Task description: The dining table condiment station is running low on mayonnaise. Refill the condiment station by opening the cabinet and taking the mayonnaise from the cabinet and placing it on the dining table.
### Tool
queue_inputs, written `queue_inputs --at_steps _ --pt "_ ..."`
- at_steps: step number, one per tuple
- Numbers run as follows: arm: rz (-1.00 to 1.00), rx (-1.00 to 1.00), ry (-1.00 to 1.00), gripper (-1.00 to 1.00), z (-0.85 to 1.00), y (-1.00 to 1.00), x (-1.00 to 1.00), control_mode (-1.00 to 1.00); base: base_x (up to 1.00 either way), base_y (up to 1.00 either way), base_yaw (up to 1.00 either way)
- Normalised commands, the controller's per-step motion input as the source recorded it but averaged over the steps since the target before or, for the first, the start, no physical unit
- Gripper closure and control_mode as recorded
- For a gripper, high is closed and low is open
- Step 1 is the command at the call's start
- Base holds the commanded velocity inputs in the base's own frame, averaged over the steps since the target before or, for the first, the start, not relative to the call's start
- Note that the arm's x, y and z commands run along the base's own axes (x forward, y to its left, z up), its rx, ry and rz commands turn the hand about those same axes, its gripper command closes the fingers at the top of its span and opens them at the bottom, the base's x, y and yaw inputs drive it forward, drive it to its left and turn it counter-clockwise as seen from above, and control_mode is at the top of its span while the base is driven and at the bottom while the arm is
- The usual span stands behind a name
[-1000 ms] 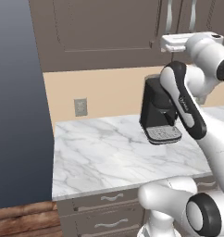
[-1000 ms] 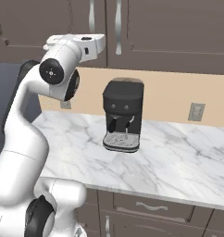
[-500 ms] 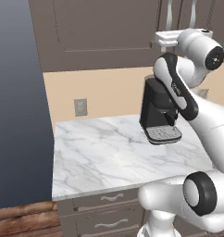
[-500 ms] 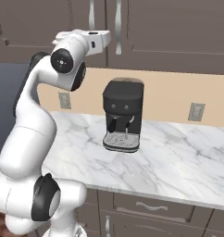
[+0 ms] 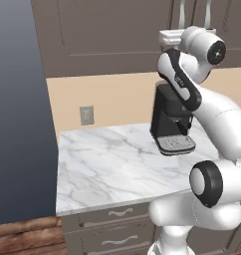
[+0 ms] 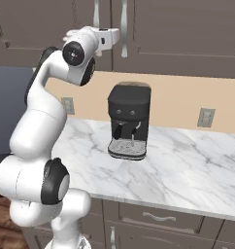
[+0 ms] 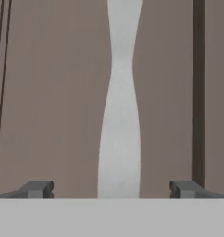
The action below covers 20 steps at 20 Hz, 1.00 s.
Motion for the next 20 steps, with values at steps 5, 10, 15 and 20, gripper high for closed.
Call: queue_inputs --at_steps 5,10,15,20 --pt "0.00 0.00 0.05 -1.00 0.00 0.00 0.57 -1.00 0.00 0.00 0.00" --pt "0.00 0.00 0.05 -1.00 0.00 0.00 0.57 -1.00 0.00 0.00 0.00" --pt "0.00 0.00 0.01 1.00 0.00 0.00 0.13 -1.00 0.00 0.00 0.00" --pt "0.00 0.00 0.00 1.00 0.00 0.00 0.00 -1.00 0.00 0.00 0.00"
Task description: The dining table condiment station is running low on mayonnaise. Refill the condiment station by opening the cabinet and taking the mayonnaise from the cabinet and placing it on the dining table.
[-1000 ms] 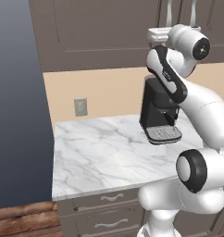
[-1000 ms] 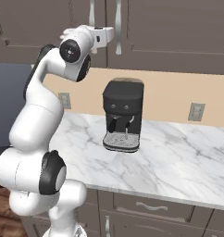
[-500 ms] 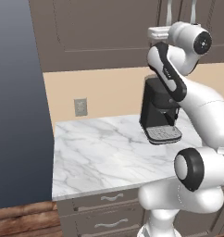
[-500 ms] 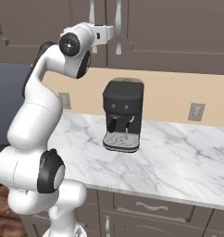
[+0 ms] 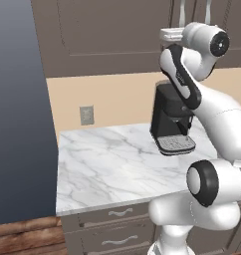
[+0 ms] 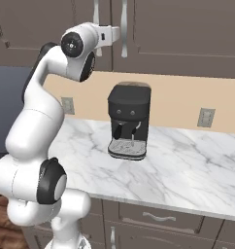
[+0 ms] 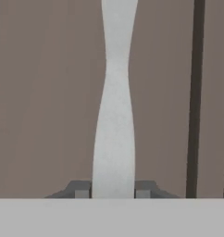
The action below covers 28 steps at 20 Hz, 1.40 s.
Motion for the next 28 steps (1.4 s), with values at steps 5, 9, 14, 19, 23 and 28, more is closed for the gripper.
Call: queue_inputs --at_steps 5,9,14,19,23,28 --pt "0.04 0.01 0.00 1.00 0.00 0.00 -0.41 -1.00 0.00 0.00 0.00" --pt "0.12 0.03 0.00 1.00 0.04 0.06 -0.87 -1.00 0.00 0.00 0.00" --pt "0.16 0.05 0.00 1.00 0.15 0.15 -1.00 -1.00 0.00 0.00 0.00" --pt "0.05 0.01 -0.01 1.00 0.18 0.34 -1.00 -1.00 0.00 0.00 0.00" --pt "0.00 0.00 -0.03 1.00 0.16 0.53 -1.00 -1.00 0.00 0.00 0.00" --pt "-0.03 0.00 -0.10 1.00 0.15 0.57 -1.00 -1.00 0.00 0.00 0.00"
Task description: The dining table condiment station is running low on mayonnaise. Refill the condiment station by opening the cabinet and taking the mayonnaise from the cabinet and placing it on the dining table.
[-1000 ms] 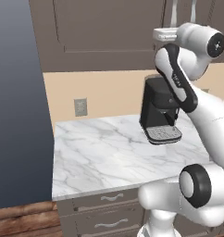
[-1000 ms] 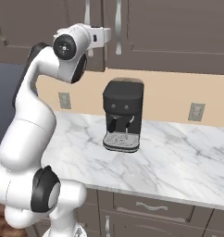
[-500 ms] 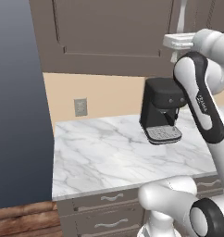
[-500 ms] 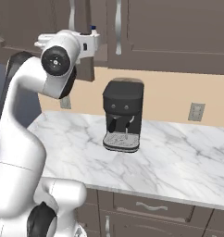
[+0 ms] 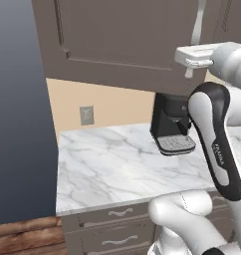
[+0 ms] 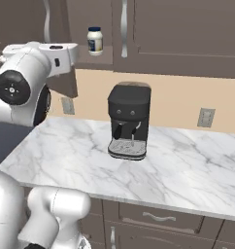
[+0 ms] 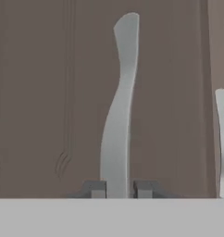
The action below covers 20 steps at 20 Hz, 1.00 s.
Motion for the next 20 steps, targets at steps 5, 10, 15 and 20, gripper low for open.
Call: queue_inputs --at_steps 5,10,15,20 --pt "-0.11 -0.01 -0.09 1.00 0.06 0.61 -1.00 -1.00 0.00 0.00 0.00" --pt "-0.14 -0.05 -0.02 -1.00 0.00 0.55 -1.00 -1.00 0.00 0.00 0.00" --pt "-0.13 0.00 0.00 -1.00 -0.22 -0.18 -1.00 -1.00 0.00 0.00 0.00" --pt "-0.25 0.05 0.07 -1.00 -0.10 -0.88 -0.99 -1.00 0.00 0.00 0.00"
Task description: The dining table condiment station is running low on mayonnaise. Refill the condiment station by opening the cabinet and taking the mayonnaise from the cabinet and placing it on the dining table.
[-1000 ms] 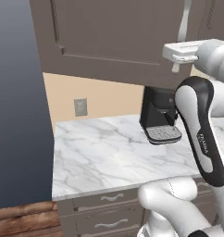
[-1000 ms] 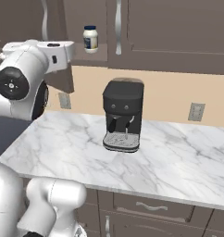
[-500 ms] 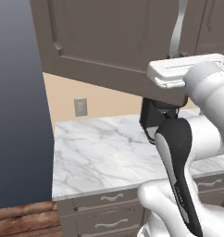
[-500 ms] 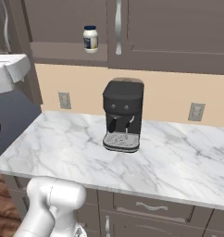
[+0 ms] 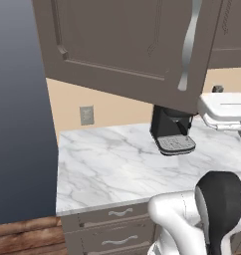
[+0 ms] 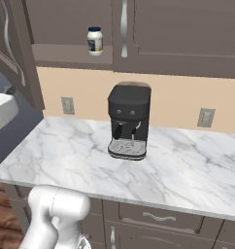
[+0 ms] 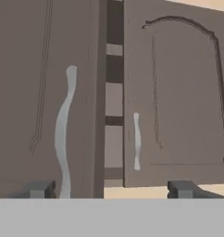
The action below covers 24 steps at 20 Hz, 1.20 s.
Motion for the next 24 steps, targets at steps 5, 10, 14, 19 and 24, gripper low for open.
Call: queue_inputs --at_steps 5,10,14,19,24 --pt "-0.01 0.29 0.20 -1.00 0.20 -1.00 -0.23 -1.00 0.00 0.00 0.00" --pt "0.28 0.32 0.18 -1.00 0.06 -0.95 0.08 -1.00 0.00 0.00 0.00" --pt "0.36 0.17 0.33 -1.00 -0.33 -0.46 0.45 -1.00 0.00 0.00 0.00" --pt "0.31 0.08 0.24 -1.00 -0.65 -0.11 0.40 -1.00 0.00 0.00 0.00" --pt "0.16 0.08 0.13 -1.00 -0.87 0.02 0.74 -1.00 0.00 0.00 0.00"
